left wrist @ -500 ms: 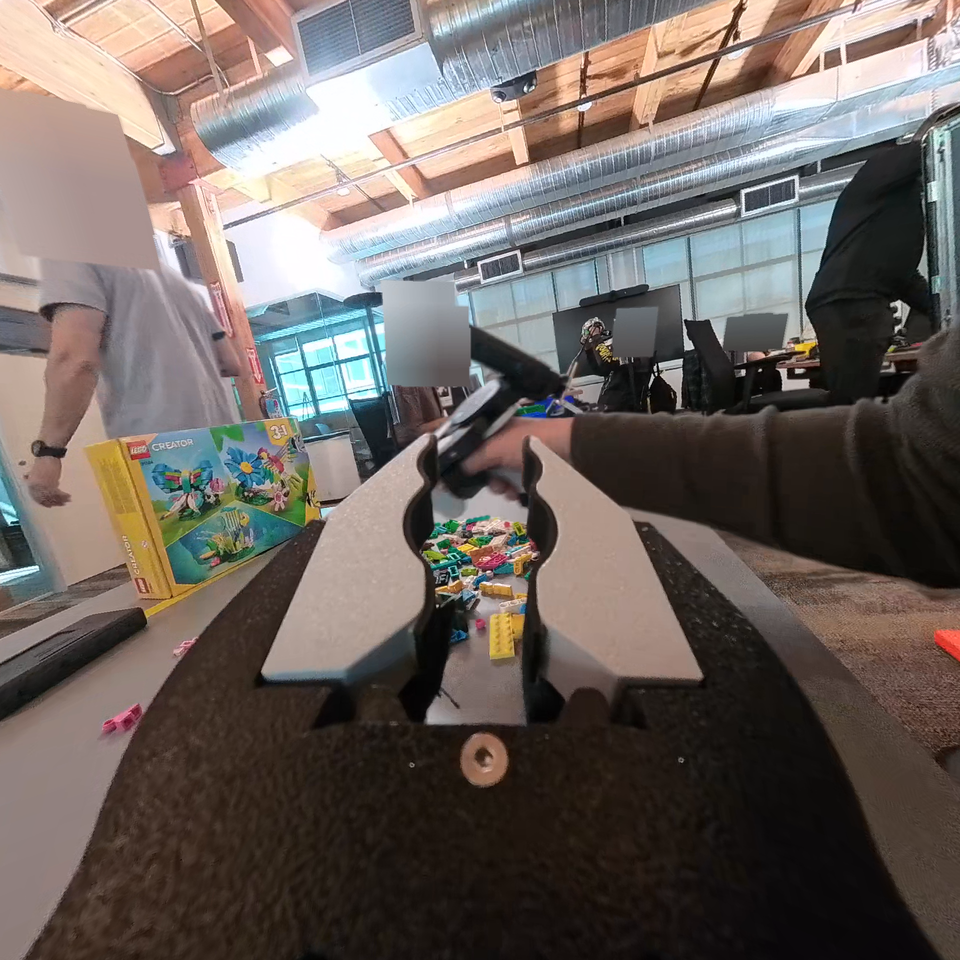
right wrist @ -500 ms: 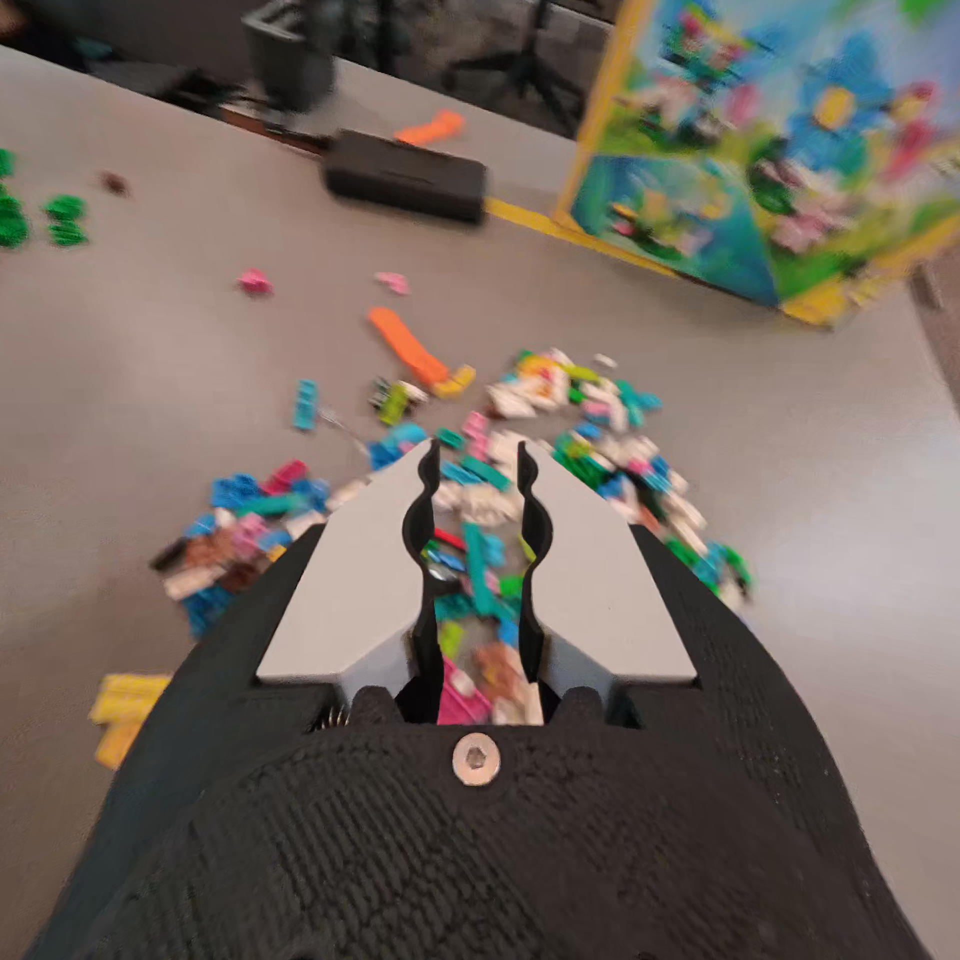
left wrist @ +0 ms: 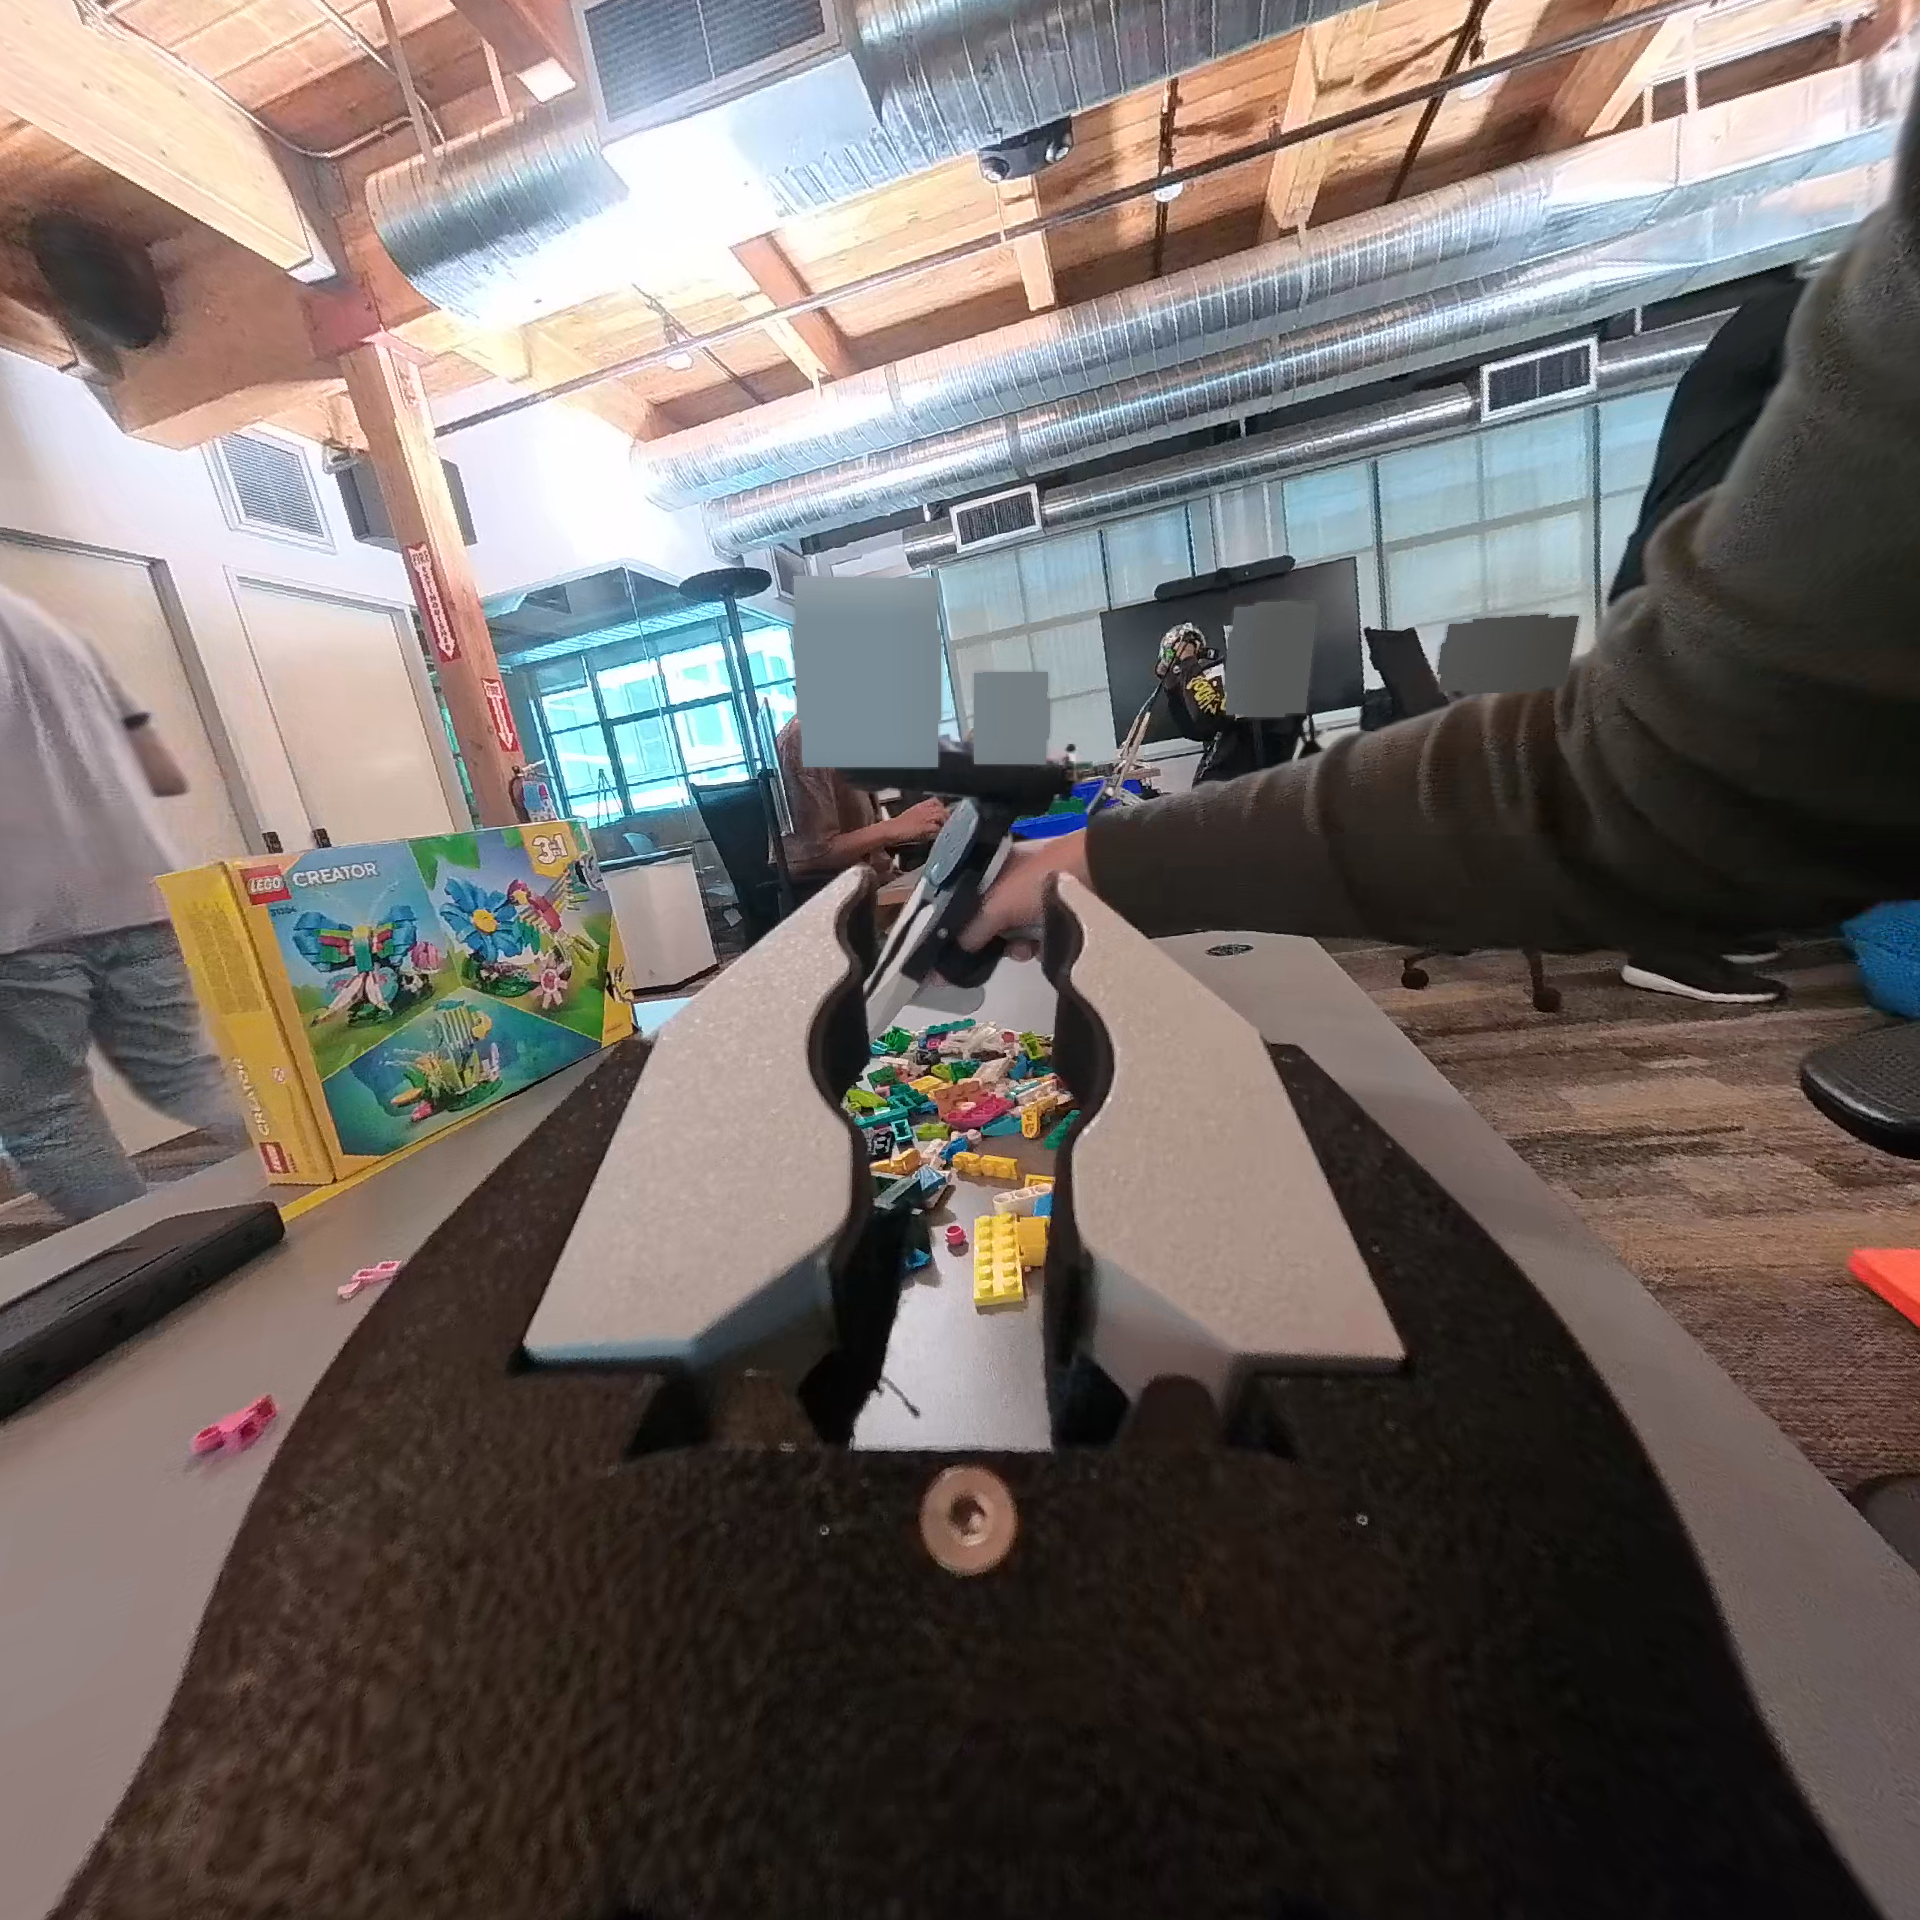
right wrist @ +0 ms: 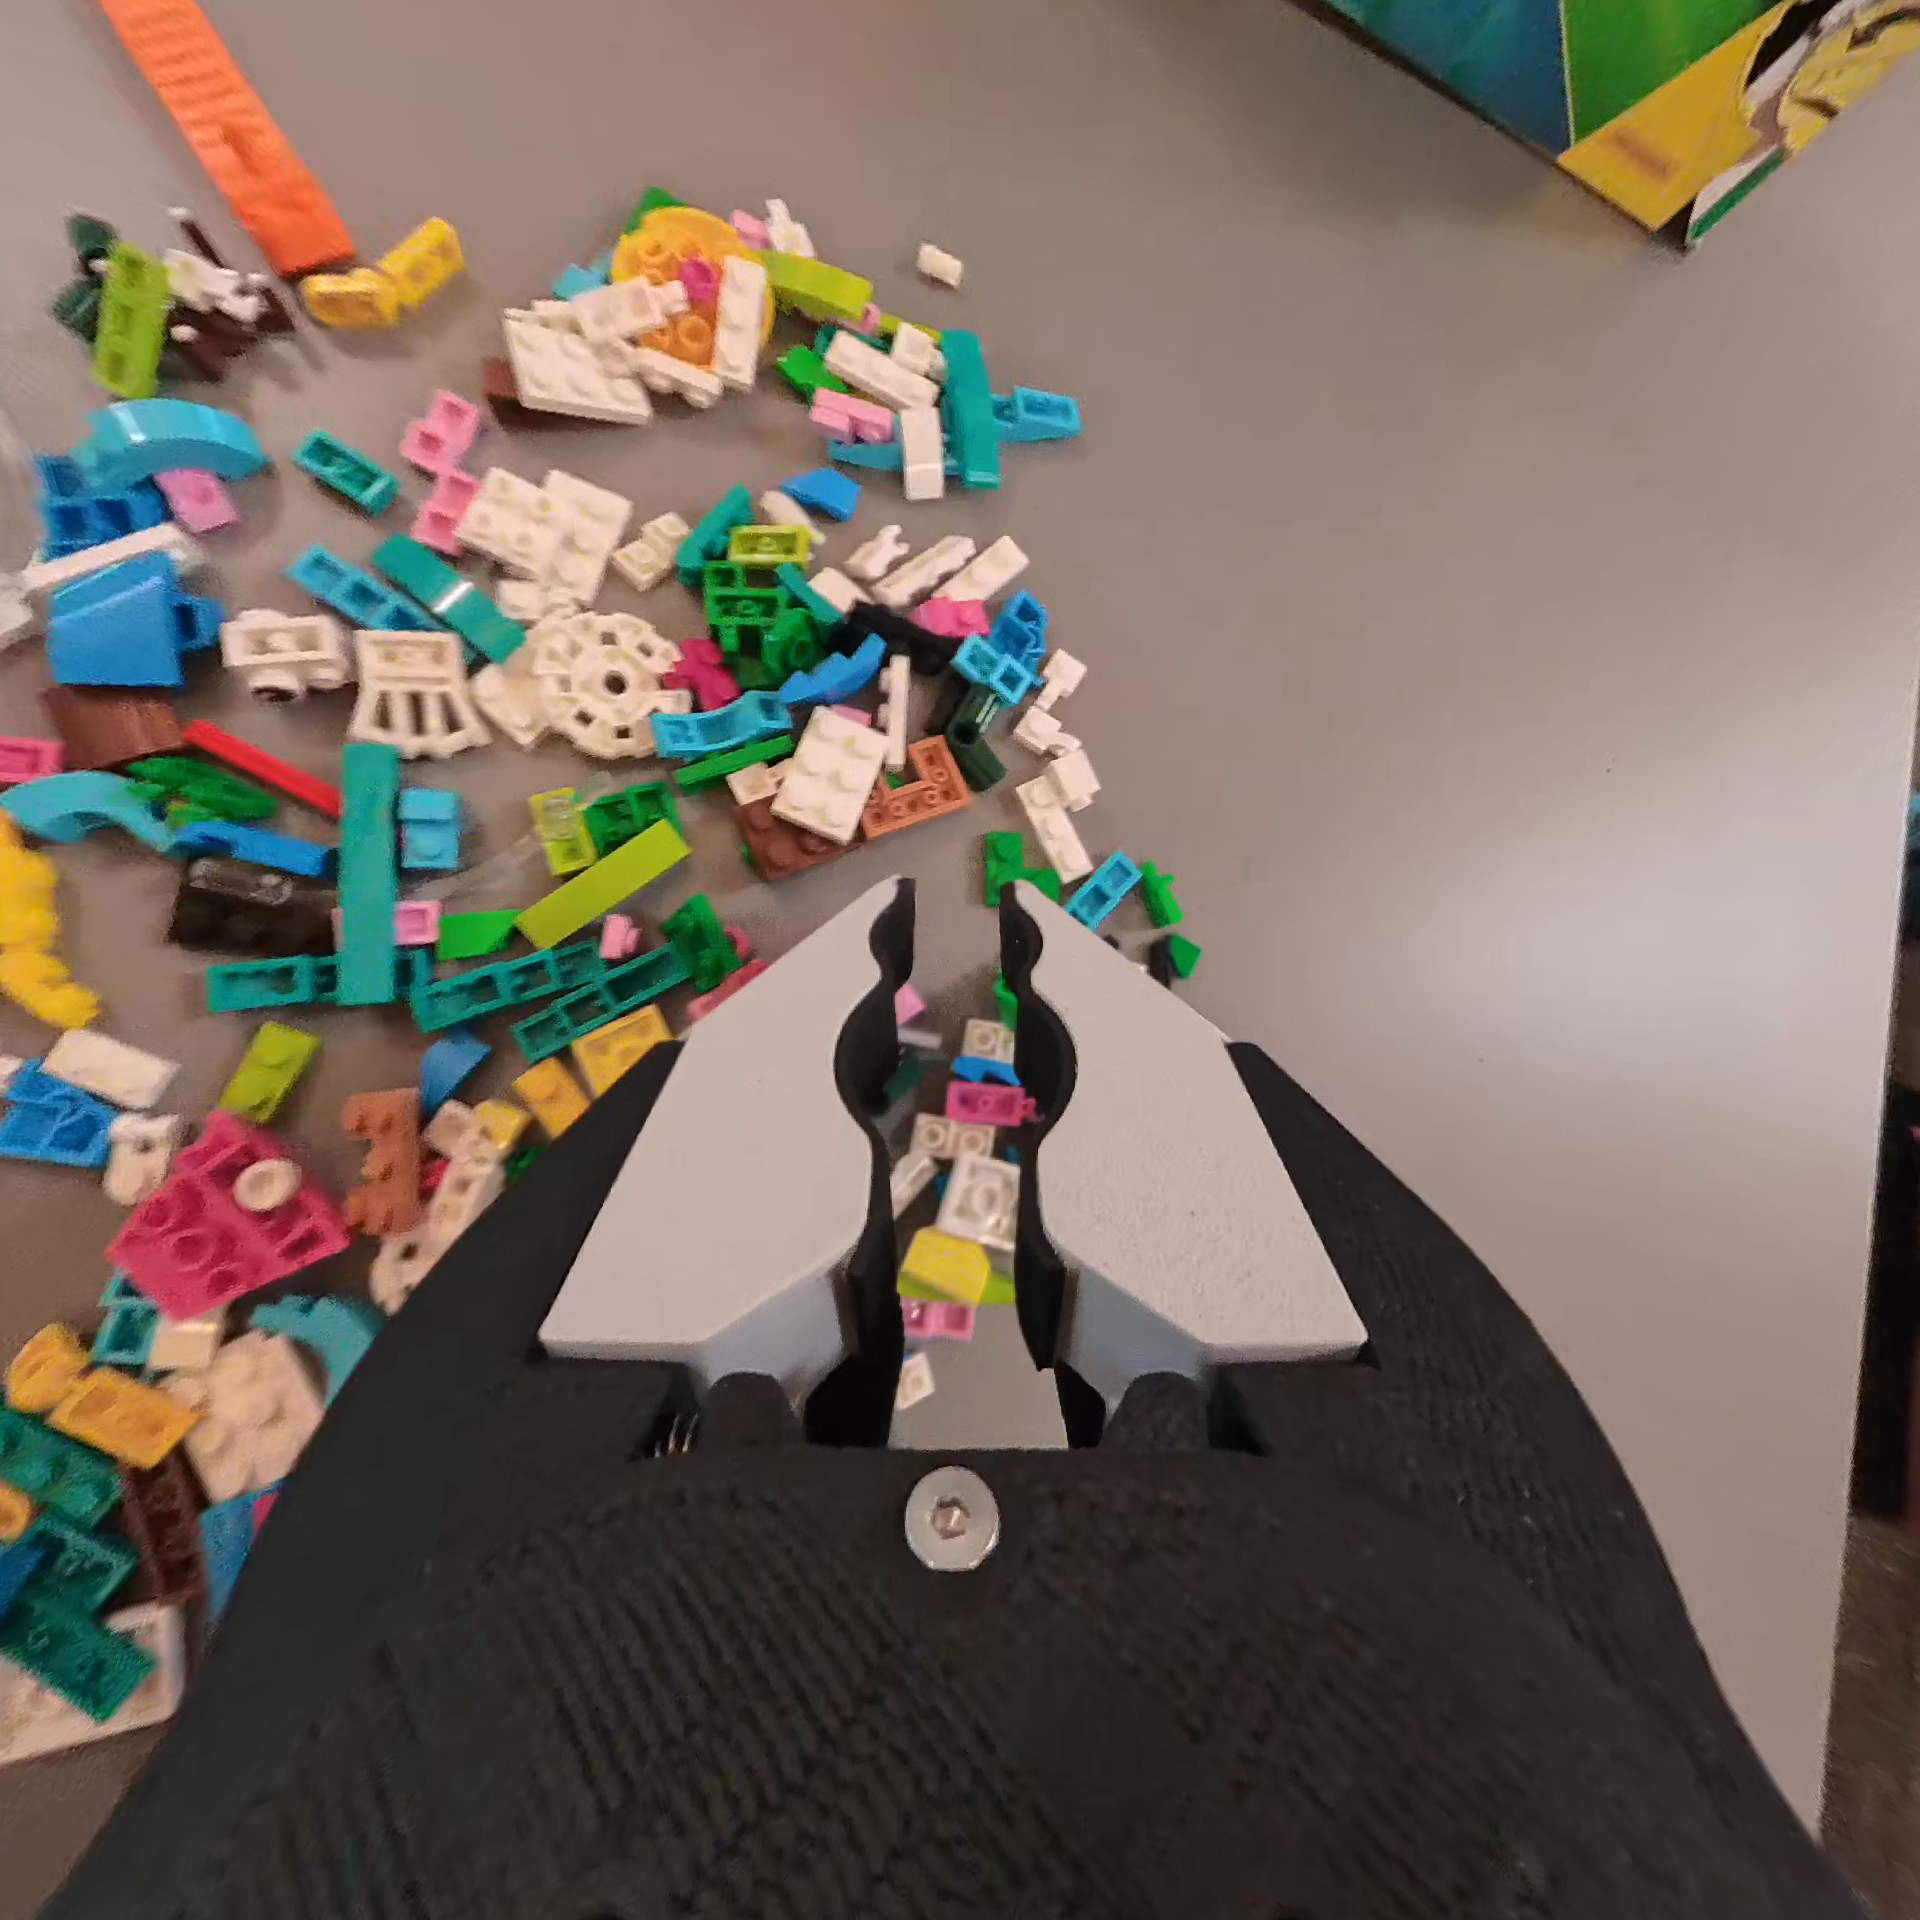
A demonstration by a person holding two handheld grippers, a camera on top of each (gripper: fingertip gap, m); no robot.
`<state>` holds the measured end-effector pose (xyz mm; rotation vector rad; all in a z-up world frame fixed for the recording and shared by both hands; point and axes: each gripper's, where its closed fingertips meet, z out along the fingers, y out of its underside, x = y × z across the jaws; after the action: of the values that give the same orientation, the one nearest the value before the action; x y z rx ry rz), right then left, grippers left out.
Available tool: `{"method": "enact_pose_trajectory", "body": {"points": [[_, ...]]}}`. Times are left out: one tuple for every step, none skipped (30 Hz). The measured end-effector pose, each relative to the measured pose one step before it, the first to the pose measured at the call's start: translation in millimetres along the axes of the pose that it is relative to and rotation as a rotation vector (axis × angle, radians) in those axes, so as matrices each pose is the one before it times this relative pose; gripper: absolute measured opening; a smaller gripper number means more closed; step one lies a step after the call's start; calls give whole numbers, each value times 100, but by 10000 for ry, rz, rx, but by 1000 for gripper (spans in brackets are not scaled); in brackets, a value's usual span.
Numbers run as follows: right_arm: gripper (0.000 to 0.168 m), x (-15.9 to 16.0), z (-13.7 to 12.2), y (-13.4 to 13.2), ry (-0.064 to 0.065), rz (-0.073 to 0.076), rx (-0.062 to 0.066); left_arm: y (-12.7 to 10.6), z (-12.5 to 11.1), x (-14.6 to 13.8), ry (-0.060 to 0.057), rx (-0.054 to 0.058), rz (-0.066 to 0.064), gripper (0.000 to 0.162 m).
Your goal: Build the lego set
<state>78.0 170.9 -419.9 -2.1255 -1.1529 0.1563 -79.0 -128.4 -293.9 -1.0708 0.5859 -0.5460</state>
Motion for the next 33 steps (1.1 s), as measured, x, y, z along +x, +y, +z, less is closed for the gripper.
{"method": "enact_pose_trajectory", "body": {"points": [[15,304,389,69,-76,136,-103,-59,-28,-12,-17,25,29,28],[15,175,361,129,-101,99,-139,-73,-29,6,-13,32,23,28],[15,177,341,163,-48,31,-164,-74,-14,33,14,30,34,28],[15,120,312,144,-25,-33,-157,3,-3,23,-5,5,21,28],[16,142,263,109,14,-51,-133,5,11,11,-4,-10,14,28],[16,152,211,13,35,-30,-78,-5,10,-4,-7,5,2,28],[17,78,181,-28,-12,11,-35,19,1,-12,0,-2,-10,28],[17,36,154,-68,-35,43,-11,20,7,-20,-2,-7,-15,28],[18,76,100,-128,-16,70,39,13,11,-24,-7,-2,-17,28],[18,81,89,-101,-20,74,21,16,2,-8,3,-6,-12,28],[18,38,76,-71,-40,60,12,17,8,1,3,-7,-15,28],[18,-11,50,-40,-58,40,-3,-1,9,-3,0,4,-5,28],[16,-98,18,7,-102,28,-37,18,7,5,6,-9,6,28],[12,-216,15,36,-158,18,-48,6,5,0,1,-2,-6,28],[7,-243,9,30,-148,-20,-52,-9,-3,-12,-5,5,-3,28],[7,-25,-13,26,16,-90,-38,6,5,-11,-5,-2,-3,28],[7,-77,-47,46,-3,-119,-39,7,-3,-3,1,-3,-15,28],[7,-127,-52,47,-50,-62,-36,9,11,11,7,-3,-1,28],[7,-134,-44,42,-63,-18,-26,10,10,11,1,-5,8,28],[7,-113,-38,47,-48,-15,-12,0,6,31,9,-1,5,28],[7,-104,-67,65,-30,-63,-25,-6,8,45,15,1,14,28],[7,-85,-86,73,24,-110,-28,13,7,20,3,-9,18,28],[7,-128,-128,-37,42,-155,24,3,12,30,7,-2,12,28],[6,-258,-257,-321,24,-142,144,-10,4,16,4,6,5,28],[7,-434,-372,-696,-23,-112,283,4,13,17,2,-1,0,28],[7,-694,-436,-1110,-68,-139,421,4,44,23,-2,6,-15,28],[6,-958,-379,-1437,-108,-216,471,25,89,77,18,10,-36,28],[6,-1202,-193,-1646,-143,-312,451,76,133,153,51,-13,-46,28],[7,-1517,117,-1792,-236,-371,423,62,151,228,84,-18,-32,28],[6,-1785,482,-1833,-356,-341,347,30,113,219,72,-5,4,28],[6,-2025,872,-1794,-481,-277,275,-2,50,191,47,-4,32,28],[7,-2236,1239,-1844,-576,-259,295,-39,-17,118,24,-2,54,28],[6,-2283,1557,-1793,-604,-294,286,-72,-62,29,-13,17,70,28]]}}
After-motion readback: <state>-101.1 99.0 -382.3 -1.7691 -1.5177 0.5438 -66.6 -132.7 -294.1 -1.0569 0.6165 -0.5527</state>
